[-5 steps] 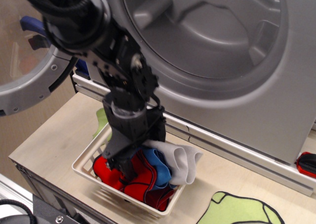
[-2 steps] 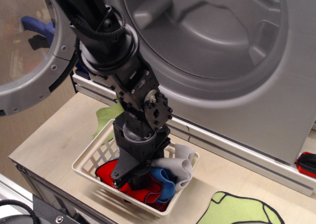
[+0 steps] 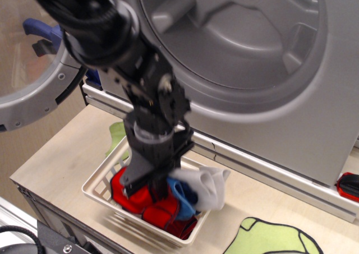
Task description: Put clothes in laundry machine
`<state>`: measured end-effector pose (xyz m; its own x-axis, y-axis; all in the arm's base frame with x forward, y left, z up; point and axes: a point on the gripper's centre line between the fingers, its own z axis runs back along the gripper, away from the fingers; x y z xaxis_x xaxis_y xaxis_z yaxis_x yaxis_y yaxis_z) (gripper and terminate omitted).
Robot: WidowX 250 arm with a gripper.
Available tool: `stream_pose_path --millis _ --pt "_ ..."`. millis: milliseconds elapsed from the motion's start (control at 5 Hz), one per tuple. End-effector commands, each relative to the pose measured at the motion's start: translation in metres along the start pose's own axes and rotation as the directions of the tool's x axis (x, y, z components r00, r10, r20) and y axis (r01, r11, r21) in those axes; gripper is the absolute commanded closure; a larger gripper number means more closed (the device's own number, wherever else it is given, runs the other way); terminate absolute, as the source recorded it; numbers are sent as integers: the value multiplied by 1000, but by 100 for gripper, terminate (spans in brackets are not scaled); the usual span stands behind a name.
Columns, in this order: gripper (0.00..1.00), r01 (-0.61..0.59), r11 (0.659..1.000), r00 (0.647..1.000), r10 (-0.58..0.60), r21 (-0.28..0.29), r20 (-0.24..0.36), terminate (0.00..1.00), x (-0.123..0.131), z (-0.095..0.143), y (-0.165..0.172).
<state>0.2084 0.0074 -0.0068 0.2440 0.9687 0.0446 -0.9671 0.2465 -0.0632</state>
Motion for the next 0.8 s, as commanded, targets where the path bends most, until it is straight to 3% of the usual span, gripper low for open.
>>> stream_pose_path --millis 0,200,600 --pt "100 80 993 997 -81 -90 -2 0 11 69 -30" --pt "100 182 978 983 -182 -106 9 0 12 91 -36" --pt "100 374 902 925 -344 -217 161 0 24 125 -62"
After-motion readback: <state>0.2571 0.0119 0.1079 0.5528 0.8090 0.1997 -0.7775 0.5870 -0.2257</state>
